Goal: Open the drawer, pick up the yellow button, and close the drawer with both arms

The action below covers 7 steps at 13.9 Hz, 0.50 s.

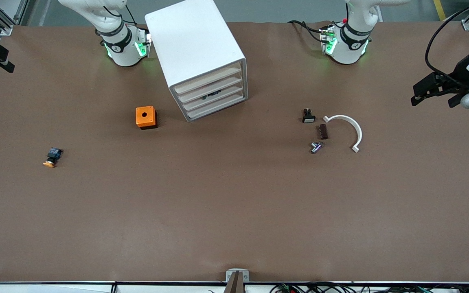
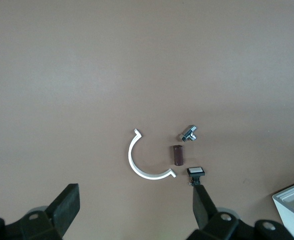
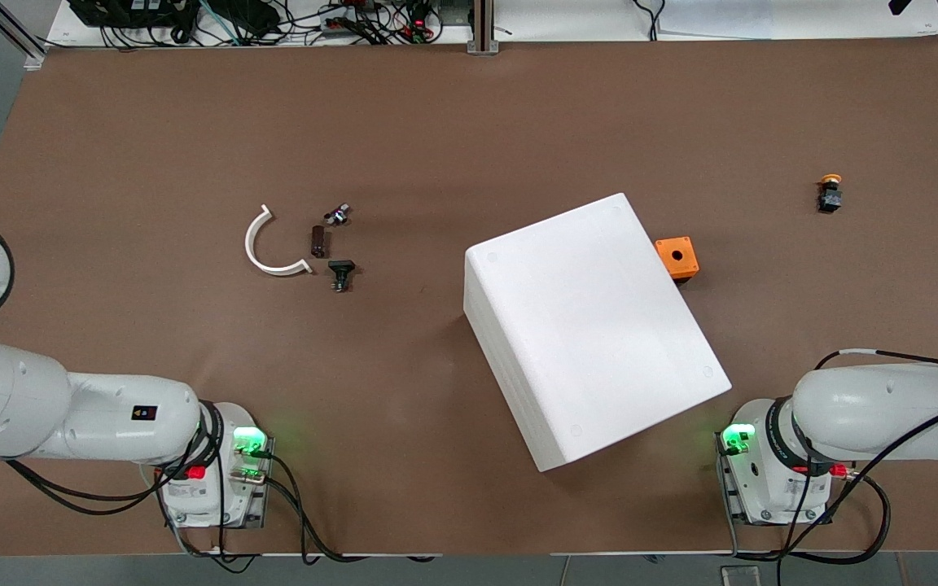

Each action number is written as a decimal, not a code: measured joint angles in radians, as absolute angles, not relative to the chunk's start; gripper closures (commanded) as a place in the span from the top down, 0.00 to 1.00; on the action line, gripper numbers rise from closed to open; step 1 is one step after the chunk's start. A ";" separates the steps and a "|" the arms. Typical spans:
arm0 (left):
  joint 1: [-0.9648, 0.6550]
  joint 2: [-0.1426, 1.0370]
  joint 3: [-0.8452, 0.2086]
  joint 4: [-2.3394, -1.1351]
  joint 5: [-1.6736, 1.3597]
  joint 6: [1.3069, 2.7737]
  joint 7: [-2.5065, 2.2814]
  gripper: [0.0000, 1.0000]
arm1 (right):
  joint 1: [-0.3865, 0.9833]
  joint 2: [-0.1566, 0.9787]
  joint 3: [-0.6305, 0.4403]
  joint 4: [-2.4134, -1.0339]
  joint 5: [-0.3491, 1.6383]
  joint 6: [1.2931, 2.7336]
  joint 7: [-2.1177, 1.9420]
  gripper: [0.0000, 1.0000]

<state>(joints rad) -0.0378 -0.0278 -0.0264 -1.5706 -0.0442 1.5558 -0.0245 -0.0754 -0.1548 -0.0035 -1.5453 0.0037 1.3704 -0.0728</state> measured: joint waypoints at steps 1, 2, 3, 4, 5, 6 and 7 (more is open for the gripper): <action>-0.038 -0.027 -0.026 -1.570 -0.044 1.556 -0.024 1.00 | -0.075 -0.155 -0.003 -1.545 0.004 1.370 -0.073 1.00; -0.038 -0.027 -0.026 -1.568 -0.044 1.556 -0.025 1.00 | -0.075 -0.155 -0.003 -1.545 0.004 1.369 -0.073 1.00; -0.038 -0.026 -0.026 -1.567 -0.044 1.556 -0.025 1.00 | -0.075 -0.155 -0.003 -1.545 0.004 1.366 -0.073 1.00; -0.038 -0.026 -0.026 -1.566 -0.044 1.556 -0.025 1.00 | -0.075 -0.155 -0.004 -1.545 0.004 1.365 -0.073 1.00; -0.038 -0.025 -0.026 -1.565 -0.044 1.556 -0.025 1.00 | -0.075 -0.155 -0.004 -1.545 0.004 1.364 -0.073 1.00; -0.038 -0.023 -0.026 -1.565 -0.044 1.556 -0.025 1.00 | -0.075 -0.155 -0.004 -1.545 0.004 1.363 -0.073 1.00; -0.038 -0.021 -0.026 -1.565 -0.044 1.556 -0.025 1.00 | -0.075 -0.155 -0.004 -1.545 0.004 1.363 -0.073 1.00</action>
<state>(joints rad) -0.0377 -0.0213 -0.0264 -1.5651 -0.0442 1.5558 -0.0246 -0.0751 -0.1548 -0.0038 -1.5453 0.0037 1.3629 -0.0728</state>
